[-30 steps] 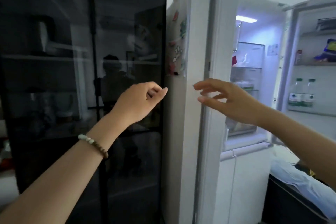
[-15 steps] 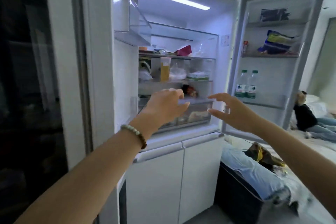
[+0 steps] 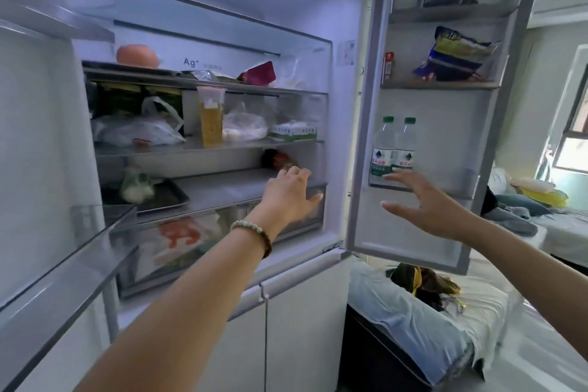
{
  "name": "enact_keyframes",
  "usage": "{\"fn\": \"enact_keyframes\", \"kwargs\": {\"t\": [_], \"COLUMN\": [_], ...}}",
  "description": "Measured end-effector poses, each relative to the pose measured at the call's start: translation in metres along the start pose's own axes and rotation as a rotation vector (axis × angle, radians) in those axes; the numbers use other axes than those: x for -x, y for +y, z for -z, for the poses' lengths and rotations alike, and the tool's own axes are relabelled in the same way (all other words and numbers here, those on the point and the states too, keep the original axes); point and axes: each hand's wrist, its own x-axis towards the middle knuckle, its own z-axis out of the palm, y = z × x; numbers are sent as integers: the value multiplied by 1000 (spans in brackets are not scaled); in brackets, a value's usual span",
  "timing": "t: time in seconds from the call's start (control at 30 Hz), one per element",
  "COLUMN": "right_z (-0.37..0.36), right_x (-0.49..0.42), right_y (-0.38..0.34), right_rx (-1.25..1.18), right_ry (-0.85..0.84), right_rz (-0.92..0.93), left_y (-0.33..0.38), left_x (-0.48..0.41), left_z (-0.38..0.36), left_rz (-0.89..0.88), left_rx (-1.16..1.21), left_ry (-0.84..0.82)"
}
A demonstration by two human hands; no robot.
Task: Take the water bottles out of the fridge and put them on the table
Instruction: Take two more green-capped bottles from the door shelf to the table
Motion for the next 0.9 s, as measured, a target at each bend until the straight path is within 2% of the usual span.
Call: {"fn": "enact_keyframes", "kwargs": {"t": [0.2,0.4,0.63,0.8,0.9], "right_z": [-7,2,28,39,27], "right_x": [-74,-157,-251,-307,-329], "right_y": [75,167,269,301,314], "right_rx": [31,29,28,-278,-468], "right_ry": [61,121,142,214,251], "right_rz": [-35,-94,-54,-74,-99], "left_y": [-1,27,81,112,121], "left_x": [-105,-208,-324,-384,-407], "left_z": [-45,-96,-137,-150,-162], "left_rz": [-20,-71,-49,-23,-44], "left_rx": [-5,22,252,561,755], "left_ry": [-17,-27,36,133,123]}}
